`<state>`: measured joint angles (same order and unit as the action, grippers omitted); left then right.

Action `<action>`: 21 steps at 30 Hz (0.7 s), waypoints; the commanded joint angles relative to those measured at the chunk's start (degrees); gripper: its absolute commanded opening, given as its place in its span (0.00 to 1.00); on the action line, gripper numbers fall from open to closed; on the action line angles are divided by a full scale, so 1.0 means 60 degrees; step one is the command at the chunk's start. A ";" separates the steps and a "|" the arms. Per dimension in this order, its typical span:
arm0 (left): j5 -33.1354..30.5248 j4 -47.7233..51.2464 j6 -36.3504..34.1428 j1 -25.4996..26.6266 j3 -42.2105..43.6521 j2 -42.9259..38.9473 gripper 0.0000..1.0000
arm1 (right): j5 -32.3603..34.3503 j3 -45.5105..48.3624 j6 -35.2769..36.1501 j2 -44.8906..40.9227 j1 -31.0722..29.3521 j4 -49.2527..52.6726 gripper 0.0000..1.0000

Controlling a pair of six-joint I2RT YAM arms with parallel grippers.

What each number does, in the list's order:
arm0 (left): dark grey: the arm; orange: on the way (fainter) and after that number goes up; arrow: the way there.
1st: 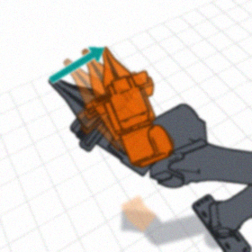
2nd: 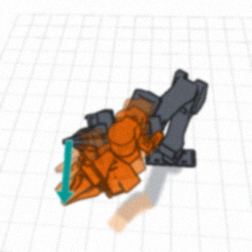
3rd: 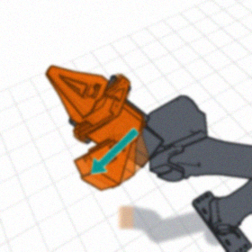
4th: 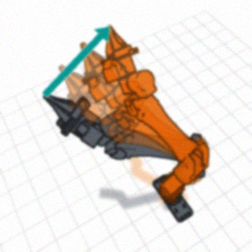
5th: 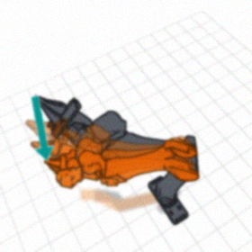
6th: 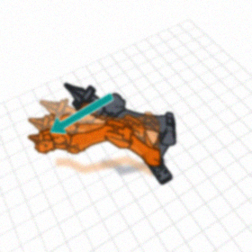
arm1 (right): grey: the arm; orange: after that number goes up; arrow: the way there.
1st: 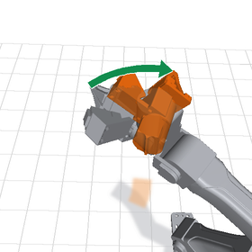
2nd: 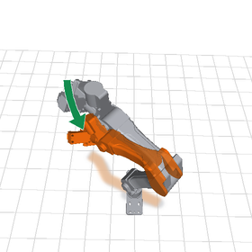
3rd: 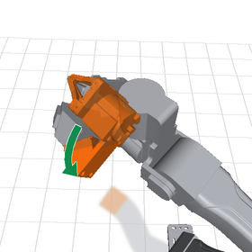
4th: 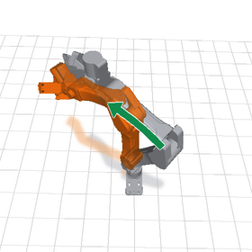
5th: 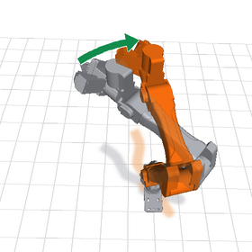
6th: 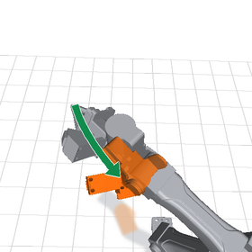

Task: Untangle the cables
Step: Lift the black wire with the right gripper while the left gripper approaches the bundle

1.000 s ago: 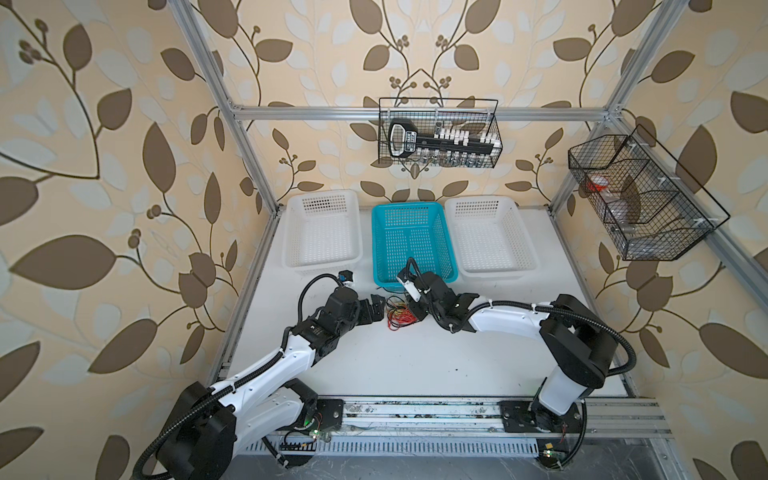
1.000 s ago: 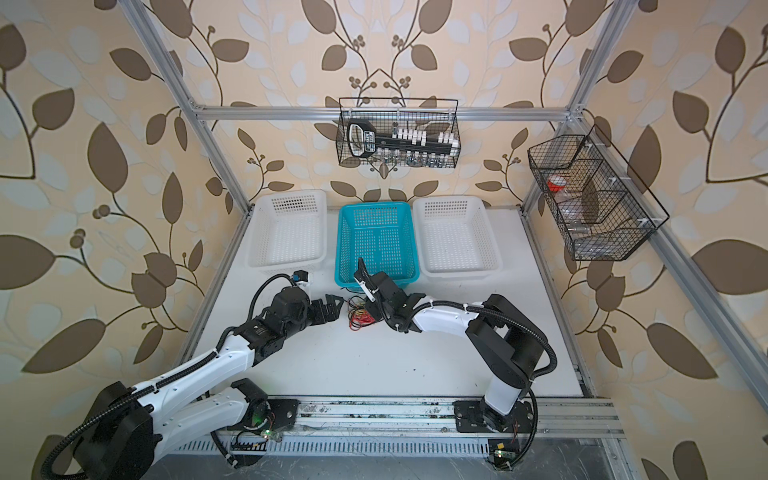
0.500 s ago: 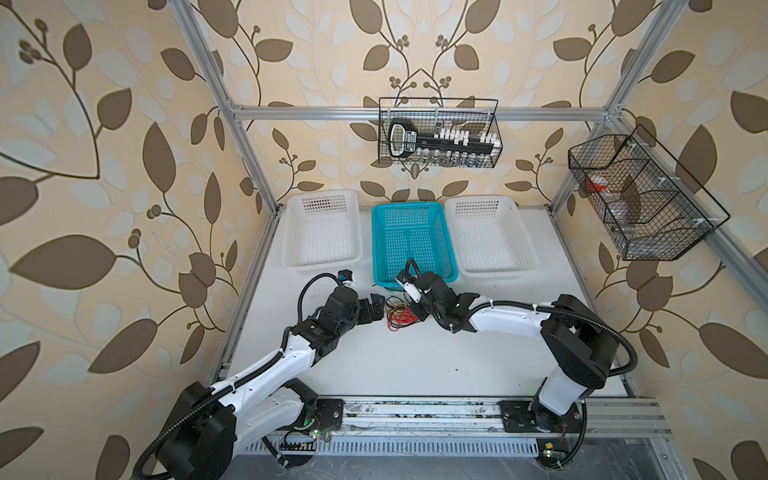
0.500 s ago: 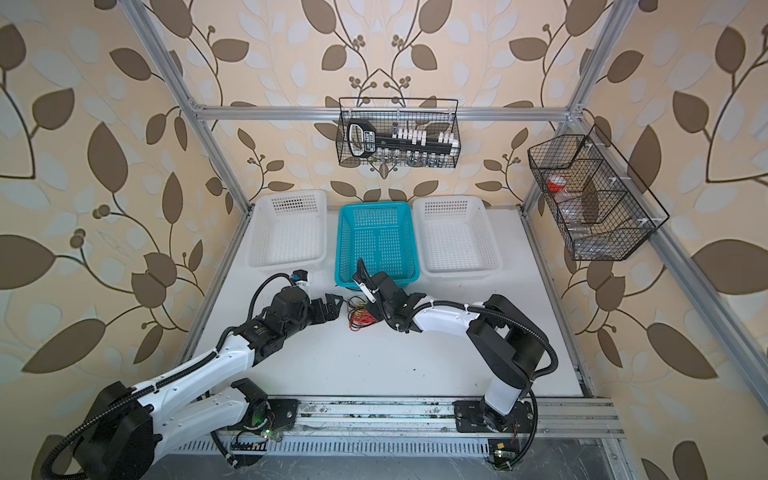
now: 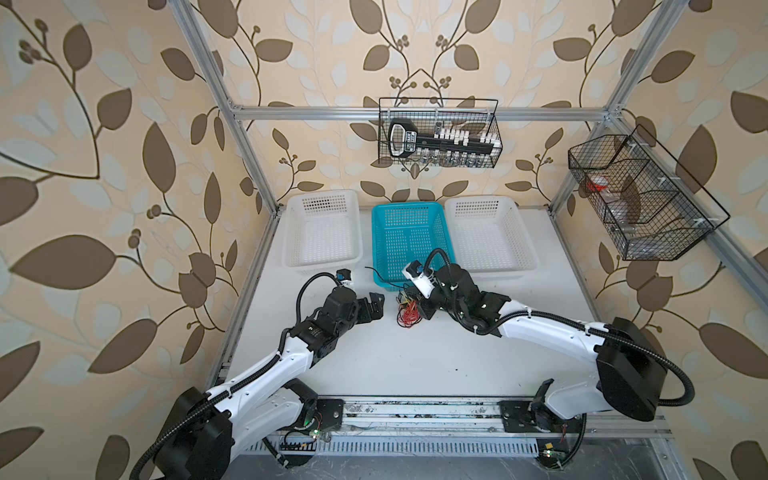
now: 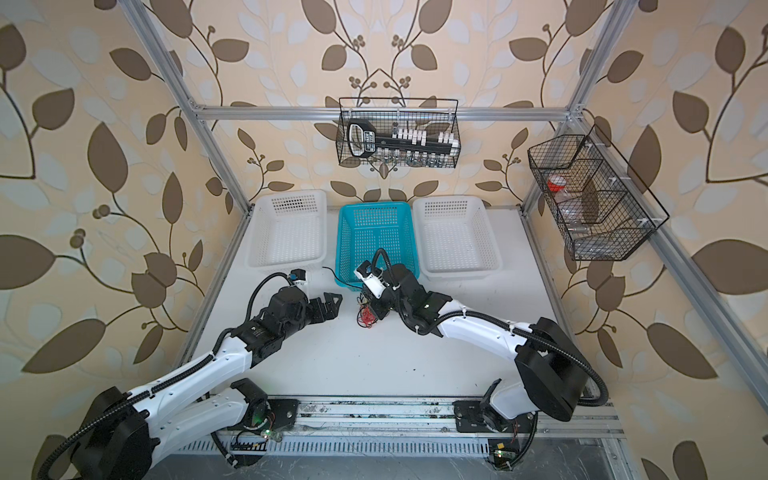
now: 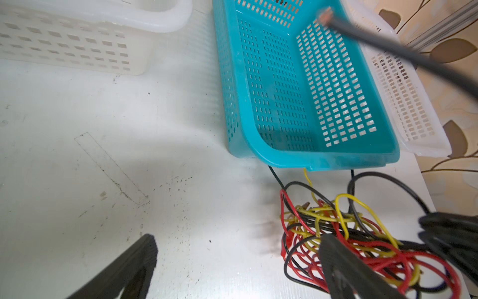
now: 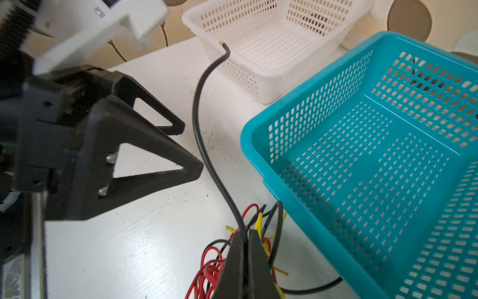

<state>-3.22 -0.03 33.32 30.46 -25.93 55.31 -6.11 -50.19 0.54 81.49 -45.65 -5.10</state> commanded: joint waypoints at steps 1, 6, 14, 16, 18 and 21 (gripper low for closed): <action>0.0426 -0.0607 -0.0259 0.0108 0.0190 -0.0398 0.99 | -0.1001 0.0135 -0.0761 -0.0555 0.0182 -0.0428 0.00; 0.1713 -0.1242 -0.0630 0.0109 0.0306 -0.0786 0.99 | -0.1384 0.0333 -0.1491 -0.1120 0.0356 -0.0424 0.00; 0.3854 -0.1269 -0.1081 0.0201 -0.0227 -0.0333 0.99 | -0.0832 0.0499 -0.2413 -0.1564 0.0442 0.0068 0.00; 0.4227 -0.1268 -0.1222 0.0337 -0.0360 -0.0081 0.99 | -0.0622 0.0574 -0.2609 -0.1614 0.0460 0.0158 0.00; 0.4361 -0.1254 -0.1360 0.0558 -0.0453 0.0121 0.99 | -0.0587 0.0682 -0.2707 -0.1641 0.0503 0.0206 0.00; 0.4153 -0.1492 -0.1558 0.0932 -0.0412 0.0269 0.97 | -0.0581 0.0894 -0.2809 -0.1659 0.0547 0.0098 0.00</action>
<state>19.09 -6.00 26.94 34.46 -26.46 56.55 -10.61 -46.41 -14.39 72.53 -42.70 -4.38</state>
